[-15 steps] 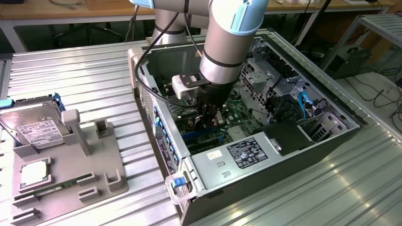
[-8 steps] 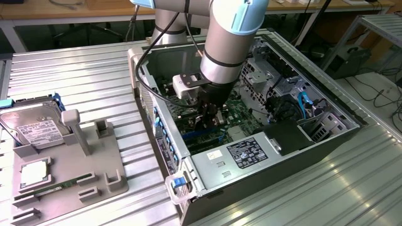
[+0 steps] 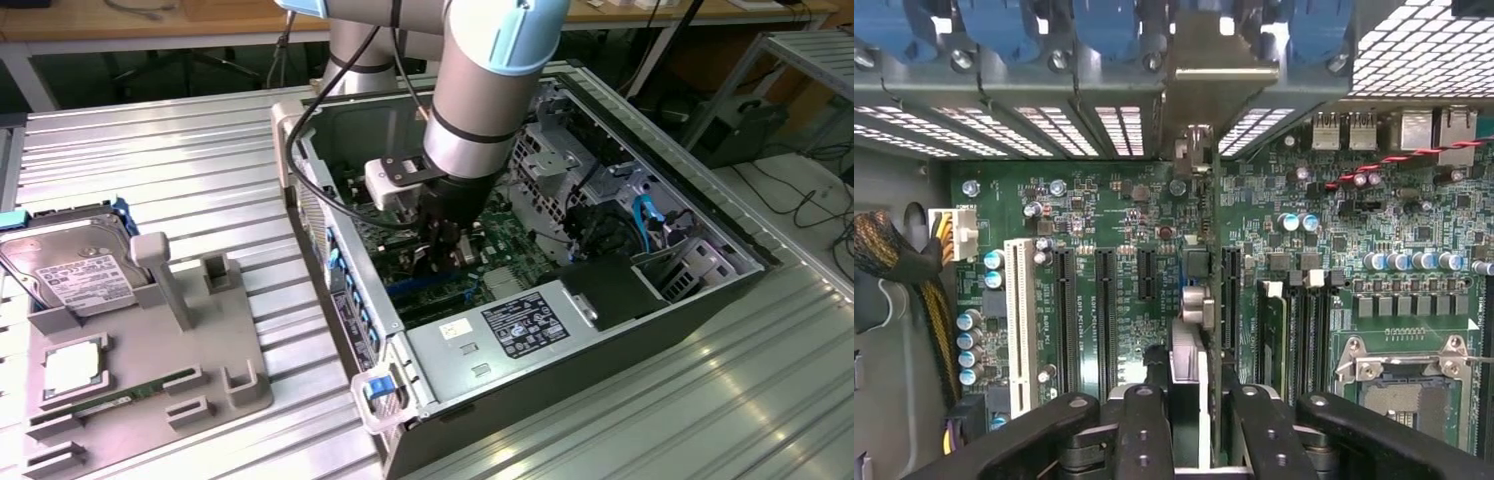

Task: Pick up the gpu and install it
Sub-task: 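Insert the gpu into the slot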

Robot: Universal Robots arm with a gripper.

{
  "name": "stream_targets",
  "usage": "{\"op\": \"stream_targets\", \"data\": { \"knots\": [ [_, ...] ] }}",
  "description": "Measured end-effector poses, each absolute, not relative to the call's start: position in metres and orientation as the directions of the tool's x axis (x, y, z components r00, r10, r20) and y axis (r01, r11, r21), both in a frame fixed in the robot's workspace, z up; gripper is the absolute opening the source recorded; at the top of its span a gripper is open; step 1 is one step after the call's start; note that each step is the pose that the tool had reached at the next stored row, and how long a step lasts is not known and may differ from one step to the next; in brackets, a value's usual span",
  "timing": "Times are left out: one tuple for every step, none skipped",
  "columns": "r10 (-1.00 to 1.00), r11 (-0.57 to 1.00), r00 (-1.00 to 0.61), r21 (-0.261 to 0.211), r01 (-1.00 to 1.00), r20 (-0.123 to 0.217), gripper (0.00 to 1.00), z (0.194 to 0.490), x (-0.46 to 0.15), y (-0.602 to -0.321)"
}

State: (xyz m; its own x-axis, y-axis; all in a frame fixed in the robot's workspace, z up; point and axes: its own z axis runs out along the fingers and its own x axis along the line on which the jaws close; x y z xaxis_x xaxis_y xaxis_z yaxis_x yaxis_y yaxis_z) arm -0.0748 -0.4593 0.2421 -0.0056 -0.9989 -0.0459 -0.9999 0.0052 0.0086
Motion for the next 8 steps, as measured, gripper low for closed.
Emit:
{"op": "stream_targets", "data": {
  "knots": [
    [-0.999, 0.005, -0.006, 0.009, -1.000, -0.046, 0.28, 0.2420, -0.0753, -0.4593],
    [-0.999, 0.005, -0.006, 0.008, -1.000, -0.047, 0.28, 0.2417, -0.0758, -0.4593],
    [-0.999, 0.005, -0.006, 0.008, -1.000, -0.047, 0.28, 0.2413, -0.0762, -0.4593],
    [-0.999, 0.005, -0.006, 0.009, -1.000, -0.047, 0.28, 0.2407, -0.0764, -0.4593],
    [-0.999, 0.005, -0.005, 0.009, -1.000, -0.047, 0.28, 0.2403, -0.0764, -0.4593],
    [-0.999, 0.005, -0.005, 0.009, -1.000, -0.047, 0.28, 0.2395, -0.0765, -0.4593],
    [-0.999, 0.005, -0.006, 0.009, -1.000, -0.047, 0.28, 0.2388, -0.0765, -0.4593],
    [-0.999, 0.005, -0.006, 0.009, -1.000, -0.047, 0.28, 0.2383, -0.0765, -0.4593]
  ]
}}
